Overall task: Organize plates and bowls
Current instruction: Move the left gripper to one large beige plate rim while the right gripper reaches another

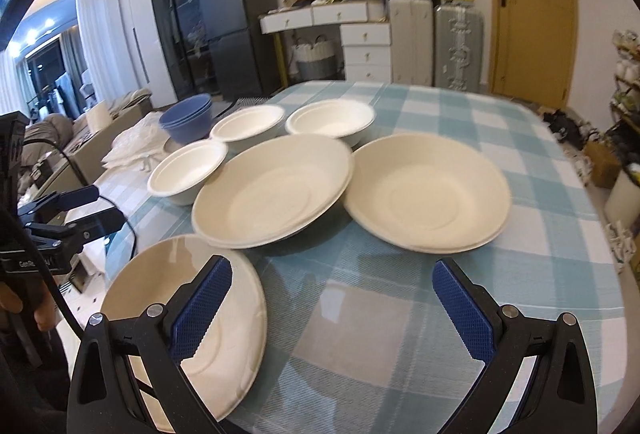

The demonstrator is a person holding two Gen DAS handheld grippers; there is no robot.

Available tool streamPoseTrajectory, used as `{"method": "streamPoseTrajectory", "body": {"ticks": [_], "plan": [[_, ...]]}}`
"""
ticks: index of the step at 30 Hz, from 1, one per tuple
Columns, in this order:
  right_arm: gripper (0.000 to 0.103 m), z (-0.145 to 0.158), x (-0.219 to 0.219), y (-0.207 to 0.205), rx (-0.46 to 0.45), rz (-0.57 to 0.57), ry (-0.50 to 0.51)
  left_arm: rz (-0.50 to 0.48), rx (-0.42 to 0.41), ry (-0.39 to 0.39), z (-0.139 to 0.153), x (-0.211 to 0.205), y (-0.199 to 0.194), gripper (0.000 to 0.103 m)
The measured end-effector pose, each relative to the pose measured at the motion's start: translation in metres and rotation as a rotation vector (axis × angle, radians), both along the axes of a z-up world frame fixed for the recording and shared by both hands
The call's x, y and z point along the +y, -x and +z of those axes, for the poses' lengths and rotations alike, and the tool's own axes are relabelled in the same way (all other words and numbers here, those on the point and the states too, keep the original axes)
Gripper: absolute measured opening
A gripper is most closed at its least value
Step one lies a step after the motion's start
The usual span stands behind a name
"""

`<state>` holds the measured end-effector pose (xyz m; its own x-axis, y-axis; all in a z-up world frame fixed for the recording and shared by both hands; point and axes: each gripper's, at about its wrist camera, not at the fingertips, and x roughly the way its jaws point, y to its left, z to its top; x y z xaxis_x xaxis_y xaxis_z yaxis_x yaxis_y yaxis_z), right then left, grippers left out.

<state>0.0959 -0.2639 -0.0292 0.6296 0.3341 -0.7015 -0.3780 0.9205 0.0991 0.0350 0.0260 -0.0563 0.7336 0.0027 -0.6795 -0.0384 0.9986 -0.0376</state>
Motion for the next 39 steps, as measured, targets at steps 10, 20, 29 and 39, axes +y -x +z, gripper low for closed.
{"method": "streamPoseTrajectory", "body": {"ticks": [10, 20, 29, 39], "plan": [[0.098, -0.018, 0.025, 0.005, 0.065, 0.093, 0.043, -0.035, 0.055, 0.008, -0.021, 0.005, -0.006, 0.101], [0.086, -0.028, 0.027, 0.011, 0.139, 0.127, 0.041, -0.114, 0.121, -0.007, -0.040, -0.004, -0.005, 0.101], [0.076, -0.040, 0.032, 0.020, 0.189, 0.166, 0.044, -0.142, 0.170, 0.031, -0.059, -0.007, -0.010, 0.101], [0.071, -0.047, 0.031, 0.022, 0.221, 0.185, 0.032, -0.150, 0.188, 0.088, -0.069, -0.010, -0.015, 0.095]]}}
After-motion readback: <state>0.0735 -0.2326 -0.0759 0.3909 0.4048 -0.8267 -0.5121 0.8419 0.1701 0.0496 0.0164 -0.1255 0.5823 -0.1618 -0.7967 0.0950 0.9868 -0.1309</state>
